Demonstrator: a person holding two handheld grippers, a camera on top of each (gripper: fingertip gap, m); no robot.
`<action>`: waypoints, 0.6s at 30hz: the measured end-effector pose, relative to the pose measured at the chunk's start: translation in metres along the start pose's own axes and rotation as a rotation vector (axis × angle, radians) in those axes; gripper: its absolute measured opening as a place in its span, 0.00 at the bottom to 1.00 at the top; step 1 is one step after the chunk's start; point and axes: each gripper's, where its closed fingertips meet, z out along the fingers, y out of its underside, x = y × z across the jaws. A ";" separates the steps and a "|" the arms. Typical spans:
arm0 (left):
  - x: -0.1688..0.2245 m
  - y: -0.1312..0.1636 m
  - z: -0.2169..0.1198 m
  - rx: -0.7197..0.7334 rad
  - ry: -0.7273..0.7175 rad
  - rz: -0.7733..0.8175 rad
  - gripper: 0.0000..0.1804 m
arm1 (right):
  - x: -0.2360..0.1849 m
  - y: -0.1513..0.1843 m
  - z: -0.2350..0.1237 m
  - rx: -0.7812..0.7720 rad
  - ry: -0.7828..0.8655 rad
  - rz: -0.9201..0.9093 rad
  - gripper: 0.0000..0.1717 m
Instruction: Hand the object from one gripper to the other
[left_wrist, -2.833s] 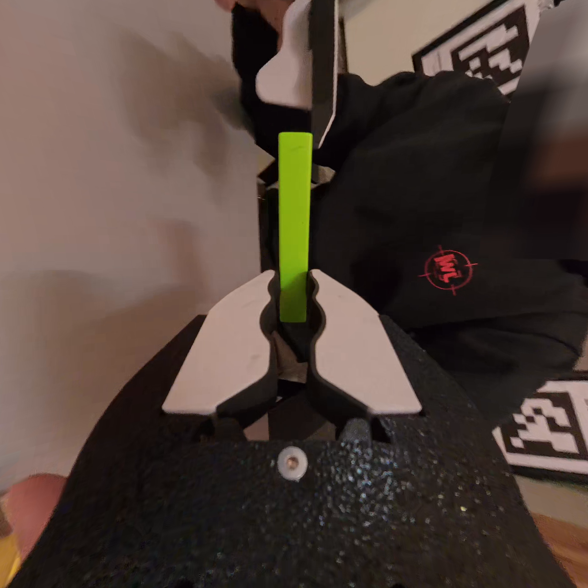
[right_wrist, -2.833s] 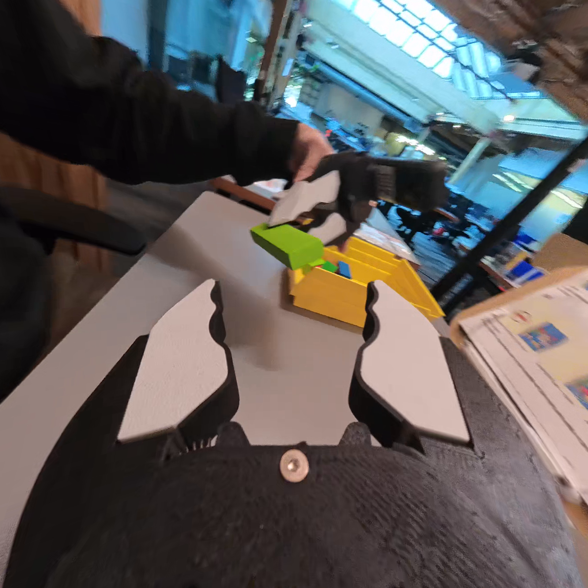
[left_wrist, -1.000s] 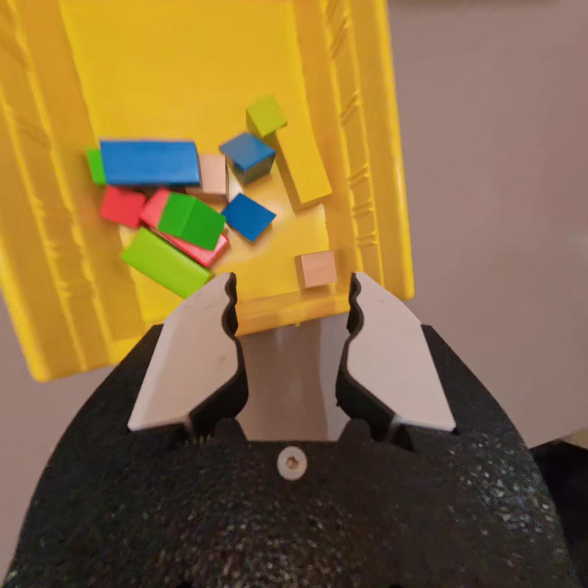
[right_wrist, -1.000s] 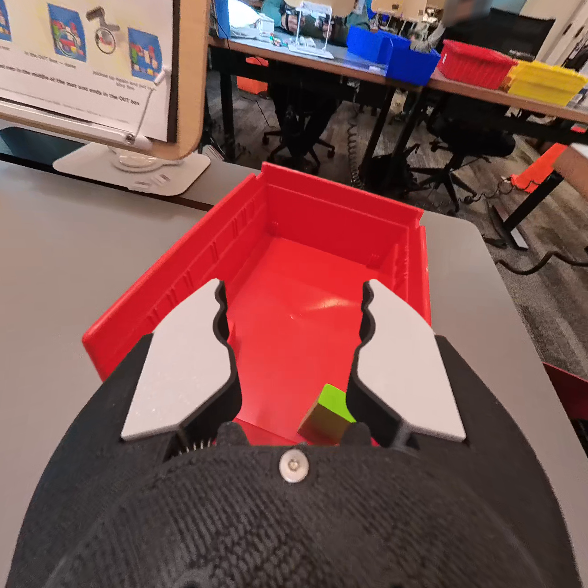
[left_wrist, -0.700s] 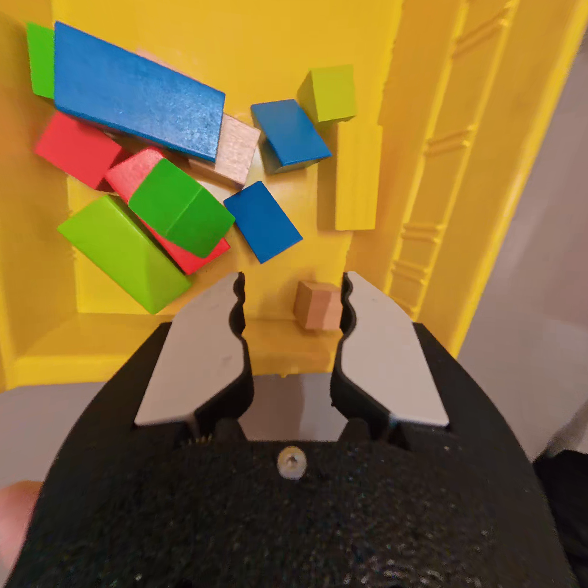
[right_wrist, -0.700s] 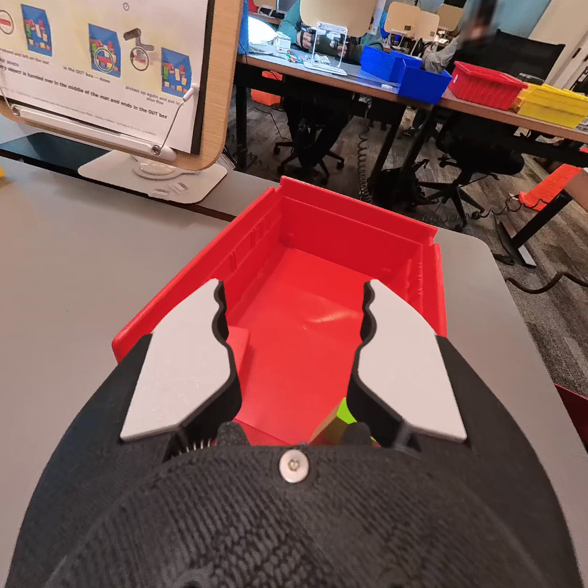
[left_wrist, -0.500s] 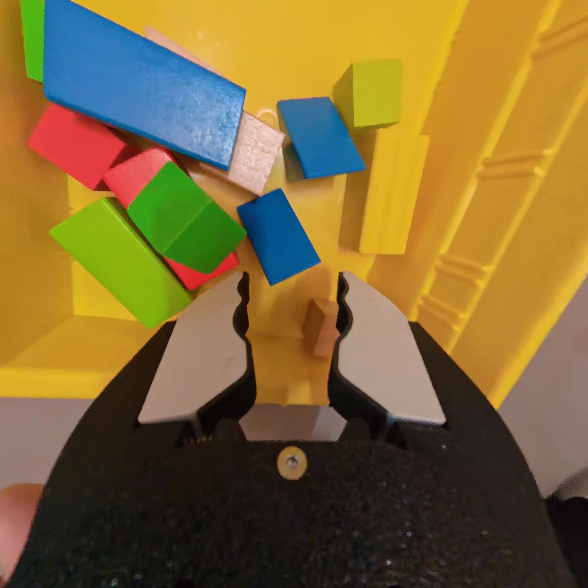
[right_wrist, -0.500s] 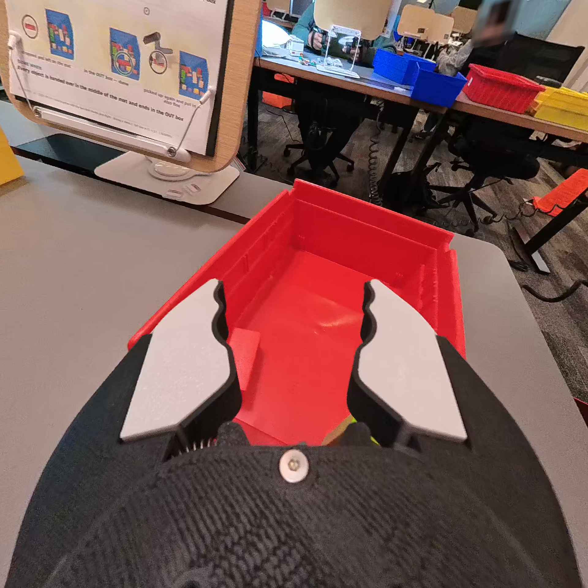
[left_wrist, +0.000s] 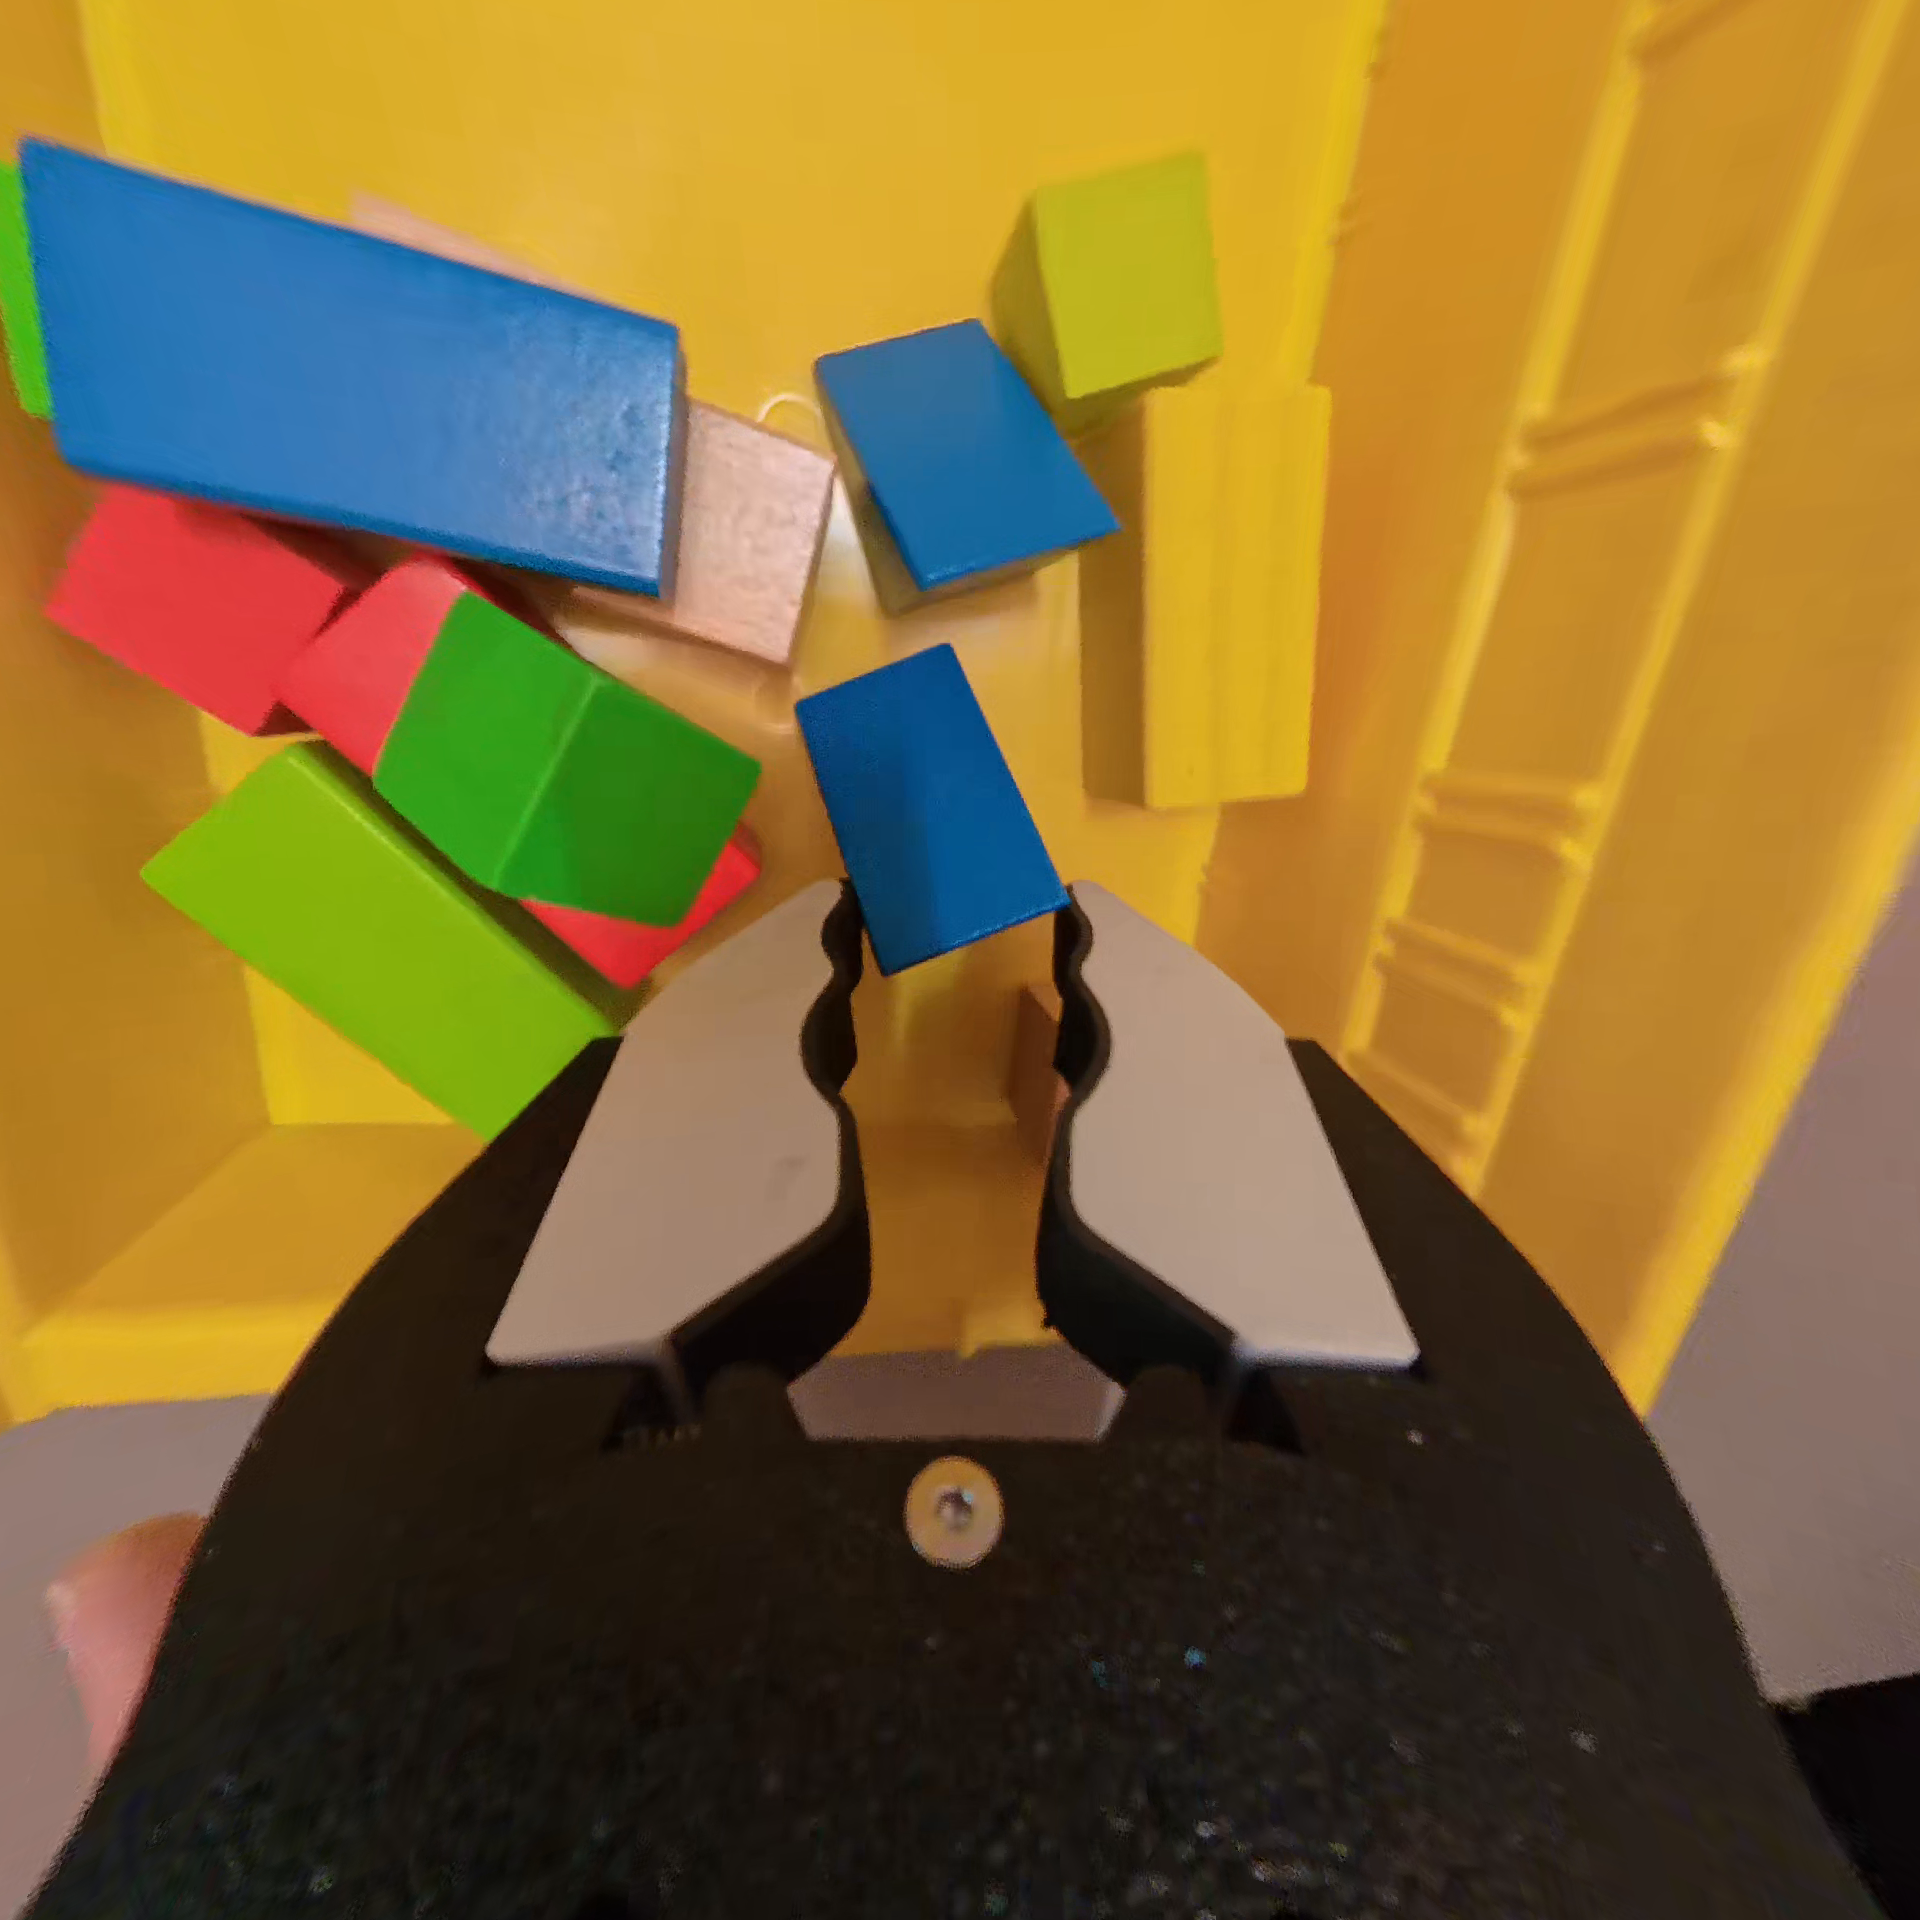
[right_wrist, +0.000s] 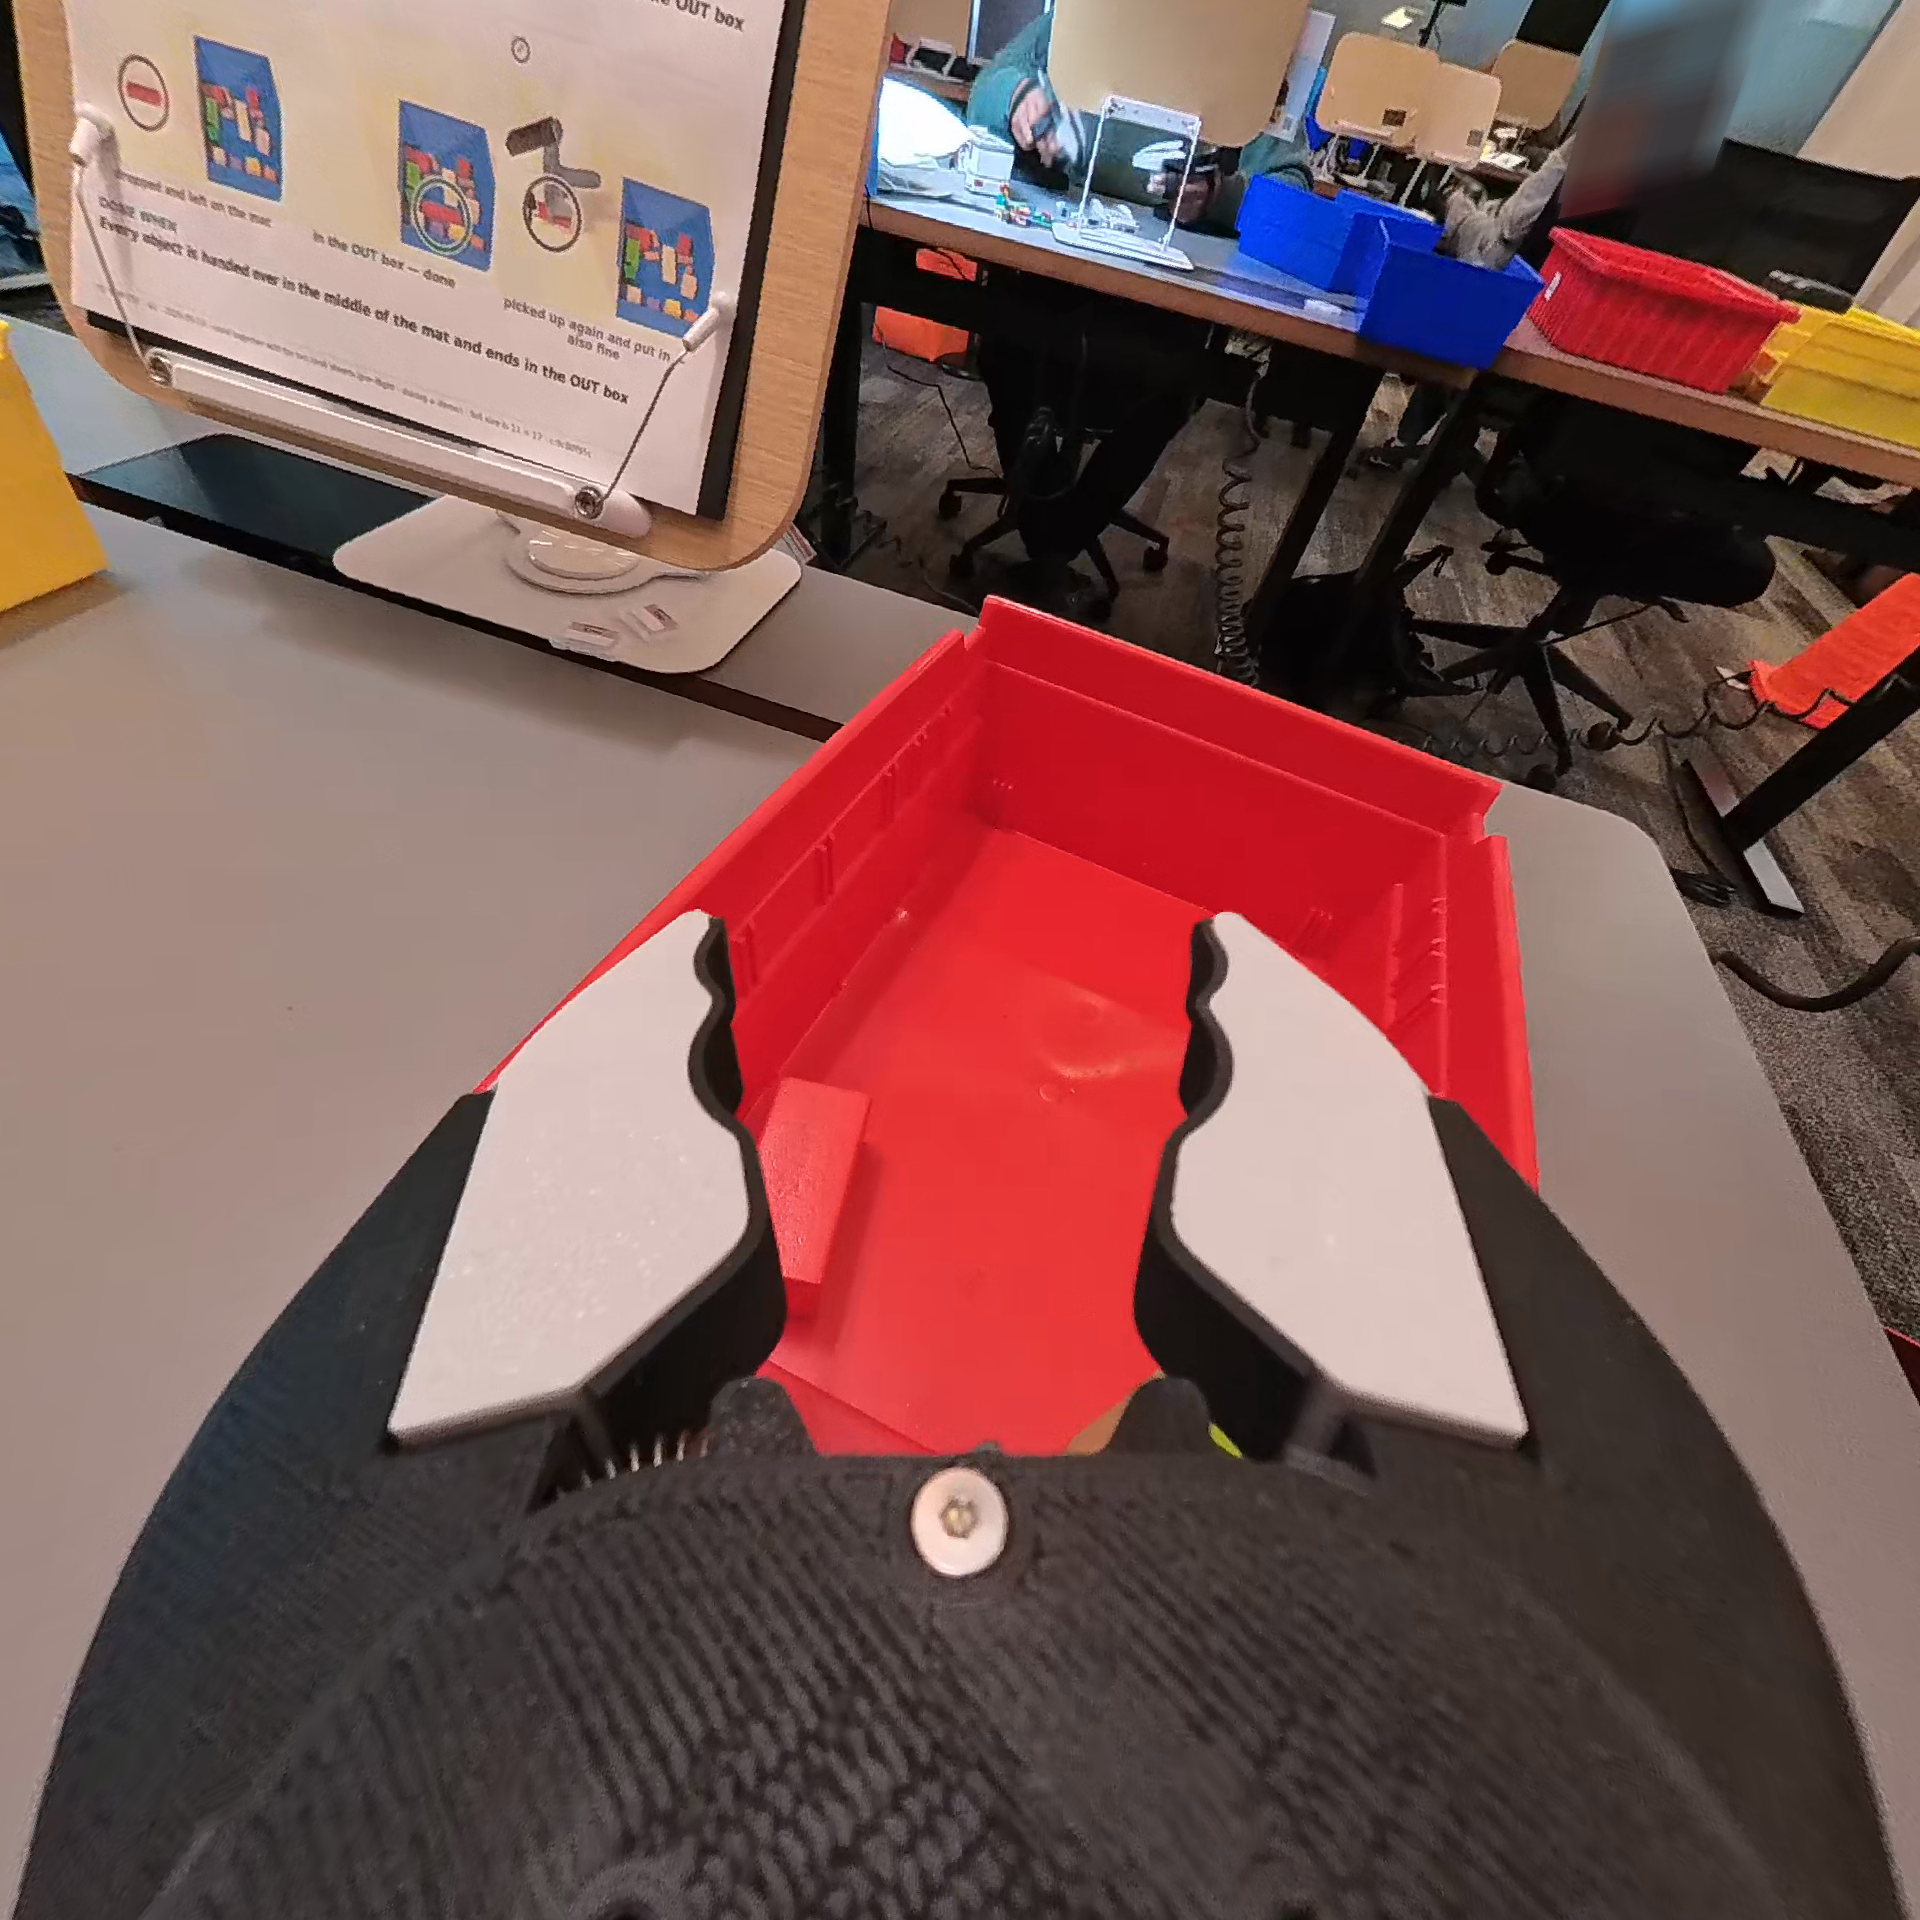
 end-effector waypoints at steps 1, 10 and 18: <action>0.001 0.001 -0.006 0.009 0.000 0.048 0.19 | 0.000 -0.001 0.000 0.002 0.001 0.000 0.49; 0.116 0.006 -0.131 0.496 0.546 0.635 0.19 | -0.084 -0.052 -0.019 0.201 -0.412 0.019 0.47; 0.239 0.095 -0.184 0.596 0.990 1.150 0.19 | -0.234 -0.102 -0.087 0.394 -1.127 0.151 0.51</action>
